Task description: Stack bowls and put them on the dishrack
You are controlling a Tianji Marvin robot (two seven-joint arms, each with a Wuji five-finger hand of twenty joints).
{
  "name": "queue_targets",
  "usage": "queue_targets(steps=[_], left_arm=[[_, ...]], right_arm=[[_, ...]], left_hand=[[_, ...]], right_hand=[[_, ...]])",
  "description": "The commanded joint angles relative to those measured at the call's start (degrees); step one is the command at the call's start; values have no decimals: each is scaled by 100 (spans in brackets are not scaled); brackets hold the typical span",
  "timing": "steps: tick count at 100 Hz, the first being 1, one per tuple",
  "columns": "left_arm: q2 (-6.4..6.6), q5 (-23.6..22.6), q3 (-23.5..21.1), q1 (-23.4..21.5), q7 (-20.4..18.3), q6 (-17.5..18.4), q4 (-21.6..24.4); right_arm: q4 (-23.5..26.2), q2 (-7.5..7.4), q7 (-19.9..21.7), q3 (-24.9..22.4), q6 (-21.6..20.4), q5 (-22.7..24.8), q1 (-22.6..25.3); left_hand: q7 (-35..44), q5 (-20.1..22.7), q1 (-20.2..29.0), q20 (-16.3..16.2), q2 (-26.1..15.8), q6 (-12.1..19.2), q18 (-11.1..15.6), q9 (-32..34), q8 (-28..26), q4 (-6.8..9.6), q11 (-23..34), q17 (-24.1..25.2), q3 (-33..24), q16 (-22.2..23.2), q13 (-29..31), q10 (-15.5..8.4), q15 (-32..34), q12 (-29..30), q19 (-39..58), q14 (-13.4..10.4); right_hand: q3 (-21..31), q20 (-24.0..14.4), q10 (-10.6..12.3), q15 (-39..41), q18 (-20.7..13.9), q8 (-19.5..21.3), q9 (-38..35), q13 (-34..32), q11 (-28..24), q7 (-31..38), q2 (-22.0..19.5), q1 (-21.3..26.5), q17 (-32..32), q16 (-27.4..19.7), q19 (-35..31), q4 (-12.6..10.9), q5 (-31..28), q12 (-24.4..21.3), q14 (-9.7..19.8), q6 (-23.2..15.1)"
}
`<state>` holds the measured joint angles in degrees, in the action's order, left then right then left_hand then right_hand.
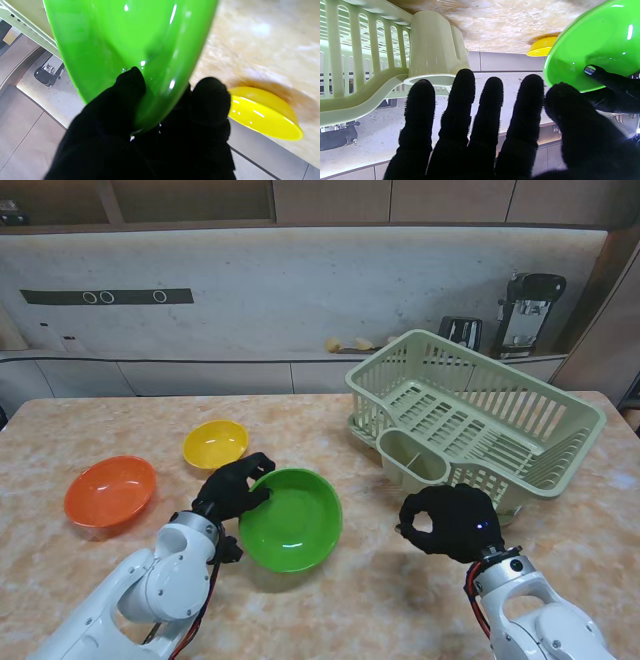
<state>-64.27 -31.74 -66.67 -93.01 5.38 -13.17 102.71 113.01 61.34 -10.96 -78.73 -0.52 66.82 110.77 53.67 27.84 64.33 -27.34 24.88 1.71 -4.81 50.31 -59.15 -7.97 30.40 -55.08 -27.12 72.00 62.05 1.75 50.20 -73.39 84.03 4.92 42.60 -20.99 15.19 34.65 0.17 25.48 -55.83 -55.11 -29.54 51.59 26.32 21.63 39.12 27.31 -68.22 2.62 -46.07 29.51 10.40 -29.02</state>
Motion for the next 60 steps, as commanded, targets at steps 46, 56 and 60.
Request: queue_targets(steps=[46,56,60], left_arm=[[-271,1029,892,818,-132,-239,-863],[-298,1200,1042,958,-194,-317,-1042],[-306,1269,1096,1008,-230,-341,-1108]], right_arm=[[64,33,75,3,-9,14,88],[54,32,81,13,-14,5,73],[52,32,88,17,-15,3,67]], left_hand=[[601,391,856,98,-575,78,388,-64,-181,497,280,-178,-933,16,224,140,-83,-8,224,-496],[611,380,893,141,-580,48,360,-90,-171,484,314,-157,-908,29,196,167,-56,3,250,-461],[612,373,898,153,-585,46,360,-107,-167,479,317,-152,-897,30,193,169,-48,9,260,-460]], right_hand=[[-13,26,122,-29,38,-28,-113,-27,-57,99,-146,-133,-55,-26,14,-17,-60,-51,33,-184],[-13,26,135,-29,41,-27,-116,-25,-58,100,-146,-133,-50,-26,13,-17,-59,-50,34,-177],[-13,28,125,-30,34,-28,-122,-22,-60,99,-146,-131,-56,-26,17,-17,-62,-50,35,-188]])
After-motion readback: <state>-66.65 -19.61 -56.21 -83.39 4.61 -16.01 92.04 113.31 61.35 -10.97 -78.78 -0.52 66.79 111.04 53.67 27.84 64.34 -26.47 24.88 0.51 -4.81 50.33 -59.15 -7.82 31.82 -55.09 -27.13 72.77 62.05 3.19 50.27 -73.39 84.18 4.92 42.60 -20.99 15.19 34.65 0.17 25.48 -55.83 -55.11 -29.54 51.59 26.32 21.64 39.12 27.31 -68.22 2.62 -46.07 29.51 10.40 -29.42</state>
